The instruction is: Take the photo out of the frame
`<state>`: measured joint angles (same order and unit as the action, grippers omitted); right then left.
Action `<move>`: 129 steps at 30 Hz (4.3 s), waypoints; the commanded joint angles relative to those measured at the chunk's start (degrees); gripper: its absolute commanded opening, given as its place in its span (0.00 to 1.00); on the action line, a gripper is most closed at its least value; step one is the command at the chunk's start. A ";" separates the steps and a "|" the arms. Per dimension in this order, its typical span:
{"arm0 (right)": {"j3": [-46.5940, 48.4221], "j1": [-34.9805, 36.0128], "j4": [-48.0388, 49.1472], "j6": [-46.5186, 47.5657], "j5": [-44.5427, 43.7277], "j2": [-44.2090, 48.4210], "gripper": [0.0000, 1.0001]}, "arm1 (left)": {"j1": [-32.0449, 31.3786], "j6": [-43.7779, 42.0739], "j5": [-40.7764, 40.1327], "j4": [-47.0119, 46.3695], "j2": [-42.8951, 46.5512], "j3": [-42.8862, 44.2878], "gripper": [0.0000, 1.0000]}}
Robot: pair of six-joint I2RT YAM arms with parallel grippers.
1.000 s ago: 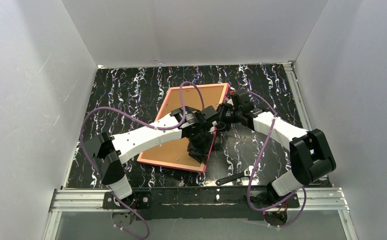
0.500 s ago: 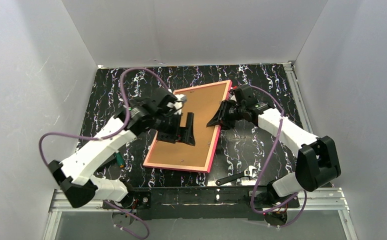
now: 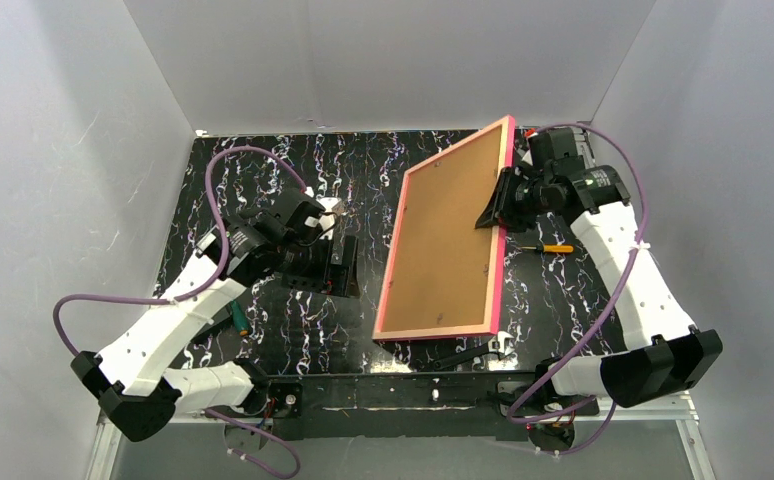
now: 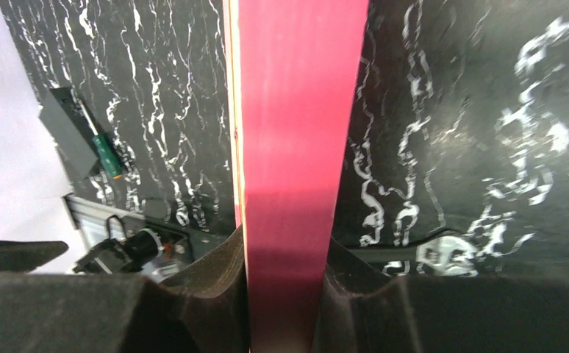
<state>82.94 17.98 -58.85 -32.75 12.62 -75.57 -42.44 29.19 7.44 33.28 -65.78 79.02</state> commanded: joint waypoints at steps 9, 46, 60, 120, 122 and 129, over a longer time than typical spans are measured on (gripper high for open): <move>9.03 0.14 -1.66 2.25 -2.26 -1.42 0.01 | -6.63 -7.73 9.01 -11.07 0.31 -2.84 0.98; 3.94 4.61 6.11 -22.94 -12.29 -1.50 0.01 | -44.56 -55.99 -55.24 -73.07 -14.26 -20.11 0.73; 5.04 6.89 8.85 -18.98 -14.00 -1.46 0.01 | -44.32 -47.12 -56.33 -61.88 -8.70 -20.00 0.05; -15.66 5.93 10.52 -7.87 -6.23 13.24 0.79 | 31.10 30.56 -31.74 -24.26 32.21 -51.67 0.00; -16.54 5.93 10.58 -7.46 -6.17 13.58 0.79 | 32.43 31.72 -29.51 -25.99 30.82 -53.21 0.00; -20.67 5.93 11.44 -6.61 -6.06 15.10 0.79 | 35.84 27.52 -26.04 -28.70 21.76 -54.00 0.00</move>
<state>64.10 24.01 -49.56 -40.25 5.91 -62.33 -8.16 68.84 -15.97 -8.03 -36.64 27.57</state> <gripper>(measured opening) 0.795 0.307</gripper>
